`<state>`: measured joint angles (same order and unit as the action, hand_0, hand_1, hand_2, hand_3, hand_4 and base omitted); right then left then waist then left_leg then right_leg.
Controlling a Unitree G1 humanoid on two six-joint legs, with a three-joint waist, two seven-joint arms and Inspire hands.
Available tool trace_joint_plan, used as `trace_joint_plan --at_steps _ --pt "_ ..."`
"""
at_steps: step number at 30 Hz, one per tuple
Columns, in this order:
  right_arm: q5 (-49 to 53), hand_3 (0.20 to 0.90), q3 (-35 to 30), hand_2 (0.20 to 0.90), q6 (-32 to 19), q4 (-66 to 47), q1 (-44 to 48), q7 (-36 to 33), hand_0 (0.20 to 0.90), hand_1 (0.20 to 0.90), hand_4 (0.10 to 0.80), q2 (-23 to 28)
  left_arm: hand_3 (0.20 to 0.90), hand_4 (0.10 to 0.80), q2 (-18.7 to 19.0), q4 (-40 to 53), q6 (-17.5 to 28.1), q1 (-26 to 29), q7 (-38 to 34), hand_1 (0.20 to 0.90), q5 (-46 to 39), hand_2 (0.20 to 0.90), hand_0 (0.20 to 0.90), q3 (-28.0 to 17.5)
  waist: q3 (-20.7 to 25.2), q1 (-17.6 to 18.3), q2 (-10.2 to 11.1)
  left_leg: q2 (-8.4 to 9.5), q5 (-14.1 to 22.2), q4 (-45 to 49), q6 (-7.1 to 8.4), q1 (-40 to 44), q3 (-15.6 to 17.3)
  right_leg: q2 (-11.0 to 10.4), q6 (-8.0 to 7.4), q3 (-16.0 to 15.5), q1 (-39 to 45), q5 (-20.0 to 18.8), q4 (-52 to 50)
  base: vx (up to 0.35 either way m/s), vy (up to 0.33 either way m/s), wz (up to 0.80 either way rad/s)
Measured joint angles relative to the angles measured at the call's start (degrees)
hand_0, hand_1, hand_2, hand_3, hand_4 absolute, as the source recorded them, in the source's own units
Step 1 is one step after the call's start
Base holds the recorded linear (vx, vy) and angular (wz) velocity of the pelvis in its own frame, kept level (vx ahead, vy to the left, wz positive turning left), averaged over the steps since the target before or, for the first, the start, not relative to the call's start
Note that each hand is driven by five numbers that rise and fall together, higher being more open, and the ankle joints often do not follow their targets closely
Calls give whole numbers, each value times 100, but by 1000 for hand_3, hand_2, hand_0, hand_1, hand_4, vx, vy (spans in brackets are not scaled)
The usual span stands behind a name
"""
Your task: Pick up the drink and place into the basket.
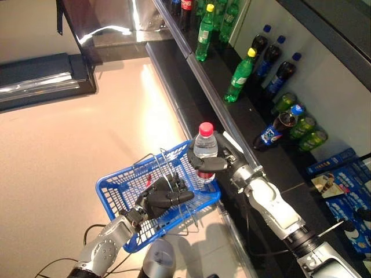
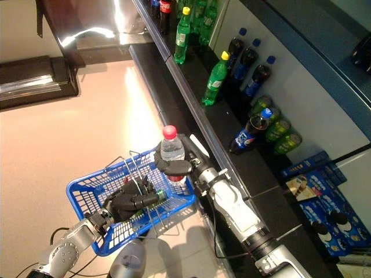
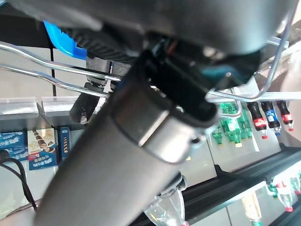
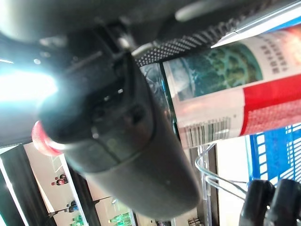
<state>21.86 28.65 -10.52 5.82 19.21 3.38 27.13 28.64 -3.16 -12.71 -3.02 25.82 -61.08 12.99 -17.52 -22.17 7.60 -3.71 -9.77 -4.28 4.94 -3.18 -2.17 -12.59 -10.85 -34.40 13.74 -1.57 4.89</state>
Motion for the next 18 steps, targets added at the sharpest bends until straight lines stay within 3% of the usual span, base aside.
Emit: trace_joint_plan --at_steps 8,18 --pt "-178 200 401 300 1 36 -2 -20 300 300 100 2 200 100 201 496 -10 16 146 300 12 300 300 298 -2 -14 15 5 7 30 8 -21 -27 7 -14 9 -38 9 -2 11 -18 0" --pt "-484 200 419 300 -1 82 11 -210 300 300 100 15 200 100 419 594 -65 37 225 300 39 300 300 377 0 -69 25 -11 23 33 23 -83 -55 25 -7 12 -64 29 1 5 -7 0"
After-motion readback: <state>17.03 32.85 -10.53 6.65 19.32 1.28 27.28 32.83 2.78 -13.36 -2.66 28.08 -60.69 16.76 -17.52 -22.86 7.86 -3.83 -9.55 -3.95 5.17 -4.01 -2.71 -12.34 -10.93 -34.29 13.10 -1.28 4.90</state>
